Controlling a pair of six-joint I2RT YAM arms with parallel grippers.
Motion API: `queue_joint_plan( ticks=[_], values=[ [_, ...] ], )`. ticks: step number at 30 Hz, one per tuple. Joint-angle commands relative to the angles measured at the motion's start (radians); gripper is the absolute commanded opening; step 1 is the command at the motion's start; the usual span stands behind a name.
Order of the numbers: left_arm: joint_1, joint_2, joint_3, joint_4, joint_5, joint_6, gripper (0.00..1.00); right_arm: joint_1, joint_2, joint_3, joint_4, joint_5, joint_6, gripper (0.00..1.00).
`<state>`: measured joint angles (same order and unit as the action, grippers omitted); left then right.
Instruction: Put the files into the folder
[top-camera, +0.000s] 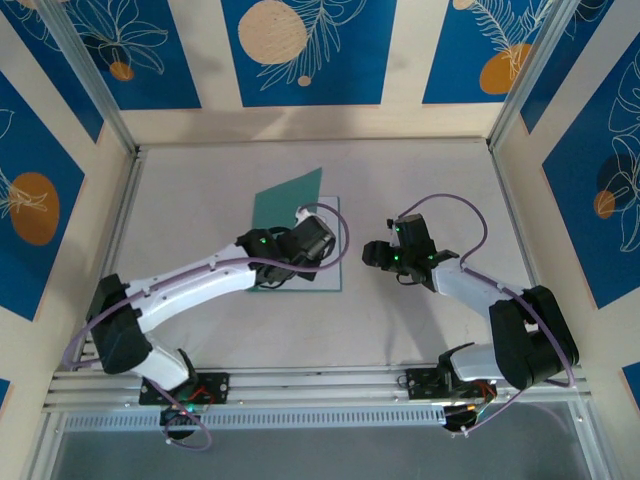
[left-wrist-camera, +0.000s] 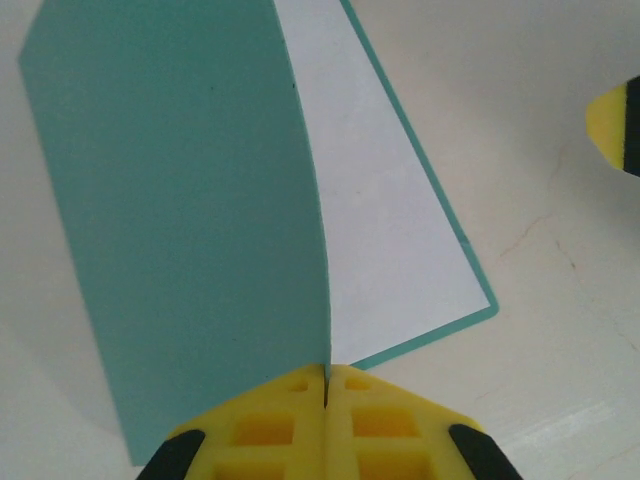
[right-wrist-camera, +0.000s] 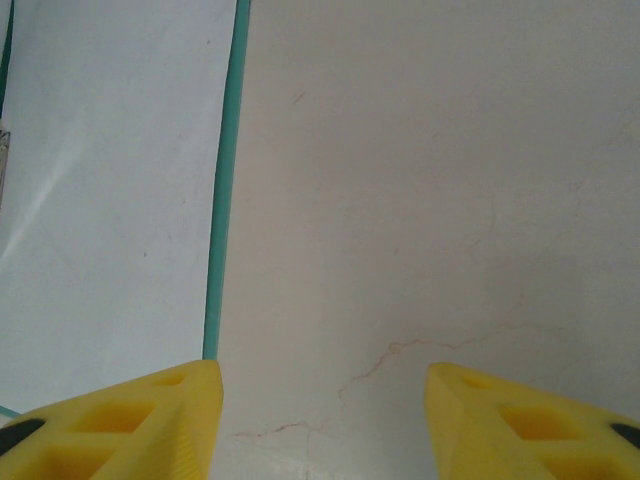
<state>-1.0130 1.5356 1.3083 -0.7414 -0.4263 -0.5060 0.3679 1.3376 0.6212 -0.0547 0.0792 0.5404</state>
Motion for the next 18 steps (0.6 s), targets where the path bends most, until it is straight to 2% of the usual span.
queue_joint_plan(
  ticks=[1,10,16,18],
  values=[
    [-0.013,0.043,0.030,0.066,0.073,-0.052,0.00,-0.007,-0.001,0.026,-0.017,0.002,0.003,0.56],
    [-0.015,0.138,-0.010,0.207,0.181,-0.112,0.00,-0.018,-0.008,0.020,-0.017,0.000,0.009,0.56],
    [-0.015,0.192,-0.003,0.236,0.221,-0.124,0.00,-0.025,-0.011,0.017,-0.017,-0.004,0.012,0.56],
    [-0.015,0.197,0.003,0.231,0.226,-0.124,0.07,-0.028,-0.012,0.018,-0.017,-0.005,0.012,0.56]
  ],
)
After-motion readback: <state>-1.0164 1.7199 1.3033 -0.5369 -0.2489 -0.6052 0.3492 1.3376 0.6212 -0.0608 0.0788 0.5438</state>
